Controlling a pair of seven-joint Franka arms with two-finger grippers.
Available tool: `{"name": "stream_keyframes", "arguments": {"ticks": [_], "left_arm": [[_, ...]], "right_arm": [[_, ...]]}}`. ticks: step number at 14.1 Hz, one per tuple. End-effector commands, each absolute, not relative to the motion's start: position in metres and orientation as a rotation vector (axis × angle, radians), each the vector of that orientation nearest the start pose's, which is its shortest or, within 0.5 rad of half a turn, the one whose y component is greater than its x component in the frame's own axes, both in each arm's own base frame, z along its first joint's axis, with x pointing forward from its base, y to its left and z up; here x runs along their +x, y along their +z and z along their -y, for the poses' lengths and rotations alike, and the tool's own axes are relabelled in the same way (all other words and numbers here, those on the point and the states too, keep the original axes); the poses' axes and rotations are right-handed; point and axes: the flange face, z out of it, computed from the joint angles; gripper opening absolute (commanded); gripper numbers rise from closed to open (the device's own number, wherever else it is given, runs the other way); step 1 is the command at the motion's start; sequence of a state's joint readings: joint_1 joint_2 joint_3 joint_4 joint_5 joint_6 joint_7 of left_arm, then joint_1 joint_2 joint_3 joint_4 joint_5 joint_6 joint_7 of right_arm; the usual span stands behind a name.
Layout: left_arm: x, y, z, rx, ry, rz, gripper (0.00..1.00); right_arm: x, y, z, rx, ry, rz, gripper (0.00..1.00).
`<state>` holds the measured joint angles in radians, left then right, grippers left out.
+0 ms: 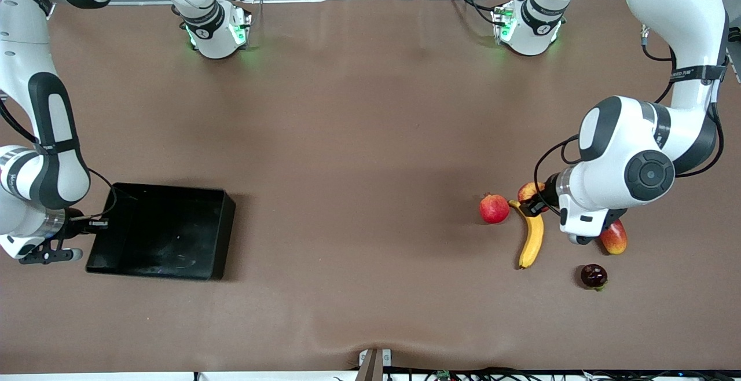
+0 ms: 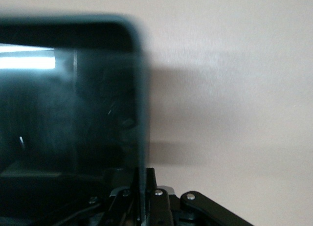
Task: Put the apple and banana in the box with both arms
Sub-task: 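Grasp the apple with the left gripper while the right gripper pushes the tray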
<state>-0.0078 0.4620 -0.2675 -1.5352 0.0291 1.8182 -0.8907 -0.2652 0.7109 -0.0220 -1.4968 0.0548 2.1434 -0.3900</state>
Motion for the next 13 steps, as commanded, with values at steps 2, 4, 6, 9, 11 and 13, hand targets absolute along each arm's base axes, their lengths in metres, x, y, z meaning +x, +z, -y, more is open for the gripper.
{"name": "stream_keyframes", "arguments": {"ticks": [2,4,6,9,11,13], "left_arm": [[0.635,0.413,0.172,-2.967,0.266,0.927,0.00],[0.632,0.417,0.172,-2.966,0.275,0.913,0.00],[0.629,0.425,0.180,-2.976,0.262,0.904,0.00],[0.626,0.428,0.187,-2.985,0.260,0.891,0.00],[0.624,0.429,0.194,-2.986,0.262,0.894,0.00],[0.625,0.426,0.192,-2.982,0.268,0.900,0.00]], "right_arm": [[0.690,0.304,0.166,-3.038,-0.048,0.136,0.00],[0.697,0.328,0.123,-2.972,-0.087,0.160,0.00],[0.702,0.341,0.065,-2.959,-0.050,0.124,0.00],[0.696,0.341,-0.047,-2.952,0.087,0.014,0.00],[0.683,0.346,-0.143,-2.944,0.118,0.026,0.00],[0.661,0.344,-0.234,-2.953,0.122,-0.062,0.00]]}}
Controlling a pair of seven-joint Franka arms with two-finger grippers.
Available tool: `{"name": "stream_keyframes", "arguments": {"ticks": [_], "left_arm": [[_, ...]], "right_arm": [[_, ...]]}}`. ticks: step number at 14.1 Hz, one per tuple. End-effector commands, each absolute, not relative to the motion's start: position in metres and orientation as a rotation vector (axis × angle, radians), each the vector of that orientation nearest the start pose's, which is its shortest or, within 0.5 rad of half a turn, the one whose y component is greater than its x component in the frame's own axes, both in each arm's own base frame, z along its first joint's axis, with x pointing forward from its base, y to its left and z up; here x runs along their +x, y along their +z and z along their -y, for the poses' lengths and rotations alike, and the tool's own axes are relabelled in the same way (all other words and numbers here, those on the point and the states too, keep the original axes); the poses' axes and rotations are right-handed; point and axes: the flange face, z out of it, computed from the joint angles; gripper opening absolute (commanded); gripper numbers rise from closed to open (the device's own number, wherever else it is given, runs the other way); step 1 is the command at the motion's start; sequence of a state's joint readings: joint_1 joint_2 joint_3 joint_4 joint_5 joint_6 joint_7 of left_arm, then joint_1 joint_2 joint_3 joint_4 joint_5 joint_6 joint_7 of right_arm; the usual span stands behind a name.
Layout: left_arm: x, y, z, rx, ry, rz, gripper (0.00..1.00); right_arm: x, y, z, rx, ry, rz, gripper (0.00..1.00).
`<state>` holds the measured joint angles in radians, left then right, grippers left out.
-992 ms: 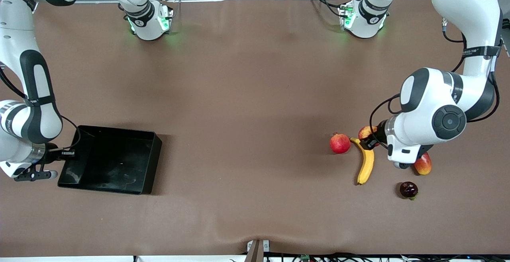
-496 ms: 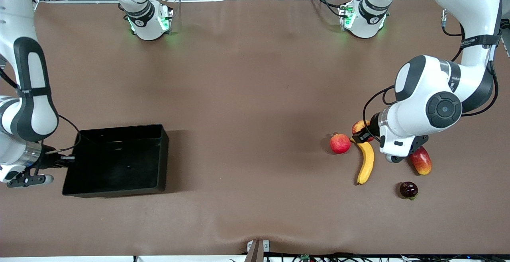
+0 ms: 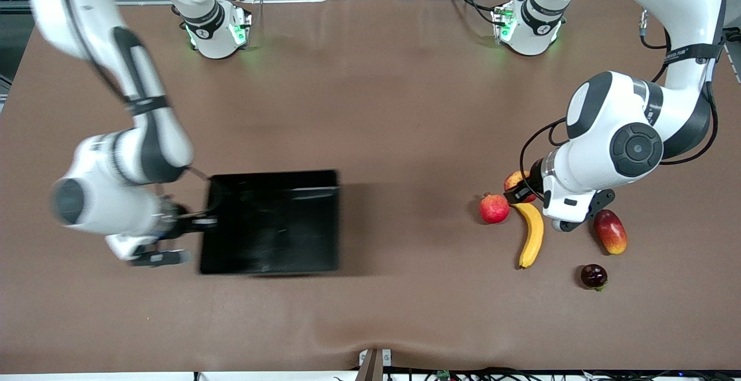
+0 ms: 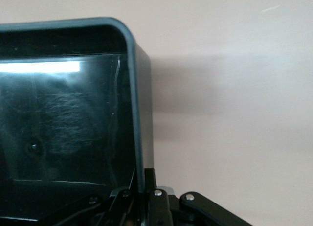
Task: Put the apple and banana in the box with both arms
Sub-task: 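Carry the apple over the tray while the right gripper pushes it, withdraws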
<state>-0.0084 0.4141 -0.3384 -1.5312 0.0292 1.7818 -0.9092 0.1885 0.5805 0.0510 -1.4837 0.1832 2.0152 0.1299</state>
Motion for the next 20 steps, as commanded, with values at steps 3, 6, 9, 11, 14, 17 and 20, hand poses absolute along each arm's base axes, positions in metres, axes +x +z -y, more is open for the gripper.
{"name": "stream_keyframes", "arguments": {"ticks": [3,6,9,11,14,17,20], "left_arm": [[0.625,0.424,0.196,-2.988,0.268,0.899,0.00],[0.619,0.419,0.217,-2.999,0.282,0.853,0.00],[0.611,0.412,0.241,-3.011,0.305,0.801,0.00],[0.606,0.404,0.260,-2.995,0.308,0.826,0.00],[0.599,0.397,0.291,-2.980,0.267,0.918,0.00],[0.585,0.380,0.333,-2.974,0.251,0.963,0.00],[0.570,0.337,0.363,-2.946,0.252,1.045,0.00]], "right_arm": [[0.627,0.332,-0.313,-2.961,0.143,-0.168,0.00],[0.588,0.328,-0.376,-2.983,0.175,-0.214,0.00],[0.570,0.299,-0.389,-2.997,0.181,-0.204,0.00],[0.546,0.278,-0.413,-2.986,0.133,-0.190,0.00],[0.531,0.267,-0.432,-2.976,0.110,-0.239,0.00],[0.533,0.267,-0.429,-2.980,0.112,-0.234,1.00],[0.539,0.275,-0.424,-2.973,0.098,-0.243,1.00]]}}
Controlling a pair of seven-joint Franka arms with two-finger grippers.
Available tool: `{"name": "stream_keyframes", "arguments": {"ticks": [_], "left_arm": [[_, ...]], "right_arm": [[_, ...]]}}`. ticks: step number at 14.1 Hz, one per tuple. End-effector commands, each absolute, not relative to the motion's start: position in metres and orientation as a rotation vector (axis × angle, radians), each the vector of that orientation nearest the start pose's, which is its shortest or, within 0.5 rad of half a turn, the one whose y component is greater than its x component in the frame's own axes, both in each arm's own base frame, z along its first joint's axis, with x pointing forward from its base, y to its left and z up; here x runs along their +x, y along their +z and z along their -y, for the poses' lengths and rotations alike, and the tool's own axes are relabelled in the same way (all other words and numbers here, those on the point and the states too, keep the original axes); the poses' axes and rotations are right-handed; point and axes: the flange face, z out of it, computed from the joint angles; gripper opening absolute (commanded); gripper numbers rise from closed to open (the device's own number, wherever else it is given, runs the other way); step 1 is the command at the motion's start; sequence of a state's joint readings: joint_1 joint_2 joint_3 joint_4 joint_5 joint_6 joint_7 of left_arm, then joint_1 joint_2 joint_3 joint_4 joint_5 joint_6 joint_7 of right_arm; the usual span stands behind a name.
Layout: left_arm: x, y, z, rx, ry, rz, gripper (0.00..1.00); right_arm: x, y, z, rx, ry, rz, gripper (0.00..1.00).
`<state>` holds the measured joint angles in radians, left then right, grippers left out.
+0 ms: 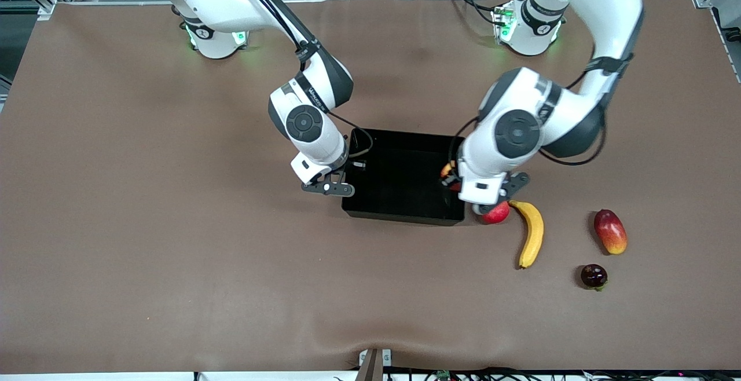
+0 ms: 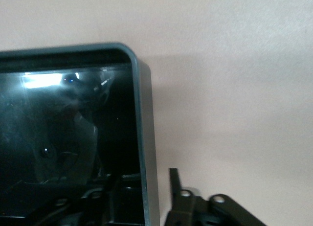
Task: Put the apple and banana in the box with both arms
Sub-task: 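Carry the apple over the tray while the right gripper pushes it, withdraws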
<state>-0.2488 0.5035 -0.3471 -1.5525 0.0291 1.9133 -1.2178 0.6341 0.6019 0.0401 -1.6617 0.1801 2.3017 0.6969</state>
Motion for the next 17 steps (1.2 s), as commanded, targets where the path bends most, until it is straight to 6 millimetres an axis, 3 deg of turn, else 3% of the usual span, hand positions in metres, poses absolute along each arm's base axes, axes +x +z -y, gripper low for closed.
{"name": "stream_keyframes", "arguments": {"ticks": [1,3,5,9,11,15,17], "left_arm": [[0.560,0.320,0.374,-2.940,0.195,1.071,0.00],[0.546,0.293,0.375,-2.921,0.134,1.042,0.00],[0.532,0.272,0.371,-2.906,0.151,1.015,0.00],[0.523,0.256,0.369,-2.905,0.128,0.904,0.00],[0.517,0.247,0.376,-2.932,0.147,0.810,0.00],[0.512,0.235,0.381,-2.970,0.164,0.680,0.00],[0.509,0.229,0.379,-2.982,0.180,0.603,0.00]], "right_arm": [[0.541,0.278,-0.422,-2.971,0.093,-0.246,1.00],[0.550,0.285,-0.410,-2.964,0.081,-0.271,1.00],[0.565,0.301,-0.384,-2.966,0.091,-0.285,1.00],[0.619,0.340,-0.281,-2.959,0.030,-0.170,1.00],[0.632,0.370,-0.230,-2.957,0.021,-0.142,1.00],[0.633,0.449,-0.116,-2.953,0.012,-0.131,1.00],[0.624,0.489,-0.085,-2.953,-0.029,-0.117,1.00]]}}
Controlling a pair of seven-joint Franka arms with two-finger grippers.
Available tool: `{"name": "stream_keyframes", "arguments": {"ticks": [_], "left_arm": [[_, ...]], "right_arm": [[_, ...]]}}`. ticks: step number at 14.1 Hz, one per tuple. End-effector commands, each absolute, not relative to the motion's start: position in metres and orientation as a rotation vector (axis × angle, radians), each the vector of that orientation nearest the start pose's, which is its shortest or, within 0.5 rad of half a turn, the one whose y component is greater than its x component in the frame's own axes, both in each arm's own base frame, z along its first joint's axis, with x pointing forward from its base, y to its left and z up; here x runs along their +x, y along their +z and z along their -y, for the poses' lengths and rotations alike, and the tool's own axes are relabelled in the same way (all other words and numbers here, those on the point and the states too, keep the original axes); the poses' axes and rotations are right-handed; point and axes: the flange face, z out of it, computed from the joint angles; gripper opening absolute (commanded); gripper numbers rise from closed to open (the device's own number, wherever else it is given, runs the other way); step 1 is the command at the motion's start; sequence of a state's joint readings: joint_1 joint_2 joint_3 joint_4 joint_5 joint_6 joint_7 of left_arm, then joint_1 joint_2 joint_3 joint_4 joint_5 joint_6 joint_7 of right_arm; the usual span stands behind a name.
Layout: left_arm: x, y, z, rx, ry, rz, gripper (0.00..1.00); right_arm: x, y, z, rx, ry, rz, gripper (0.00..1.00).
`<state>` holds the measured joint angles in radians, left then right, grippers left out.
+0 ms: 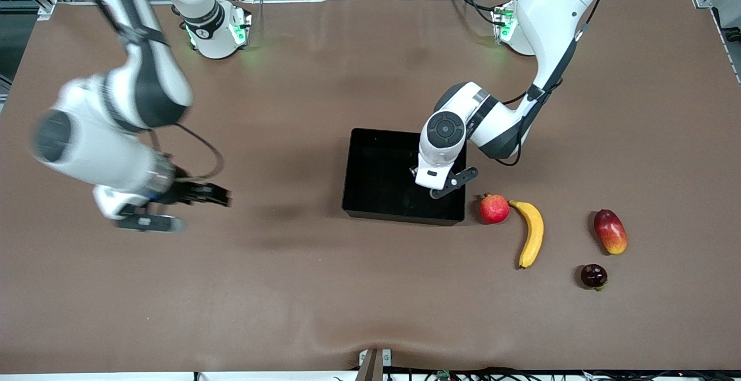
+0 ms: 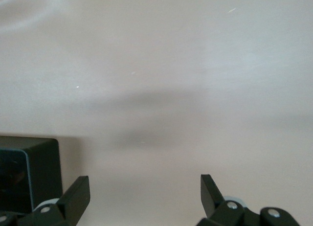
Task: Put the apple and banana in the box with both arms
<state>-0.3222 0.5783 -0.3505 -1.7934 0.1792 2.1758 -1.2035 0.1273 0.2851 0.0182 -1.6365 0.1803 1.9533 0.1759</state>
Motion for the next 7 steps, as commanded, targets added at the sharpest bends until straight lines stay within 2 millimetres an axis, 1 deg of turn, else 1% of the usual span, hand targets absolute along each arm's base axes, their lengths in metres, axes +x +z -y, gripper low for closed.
{"name": "stream_keyframes", "arguments": {"ticks": [1,2,4,5,7], "left_arm": [[0.508,0.229,0.379,-2.988,0.184,0.565,0.00],[0.507,0.228,0.379,-2.992,0.189,0.537,0.00],[0.504,0.224,0.379,-2.990,0.199,0.513,0.00],[0.503,0.222,0.378,-2.990,0.204,0.507,0.00],[0.501,0.215,0.377,-2.986,0.214,0.505,0.00]], "right_arm": [[0.614,0.510,-0.068,-2.959,-0.027,-0.141,1.00],[0.603,0.528,-0.055,-2.985,-0.013,-0.149,1.00],[0.580,0.568,-0.036,-3.052,-0.046,-0.151,1.00],[0.570,0.582,-0.028,-3.071,-0.048,-0.161,1.00],[0.557,0.601,-0.009,-3.075,-0.049,-0.183,1.00]]}}
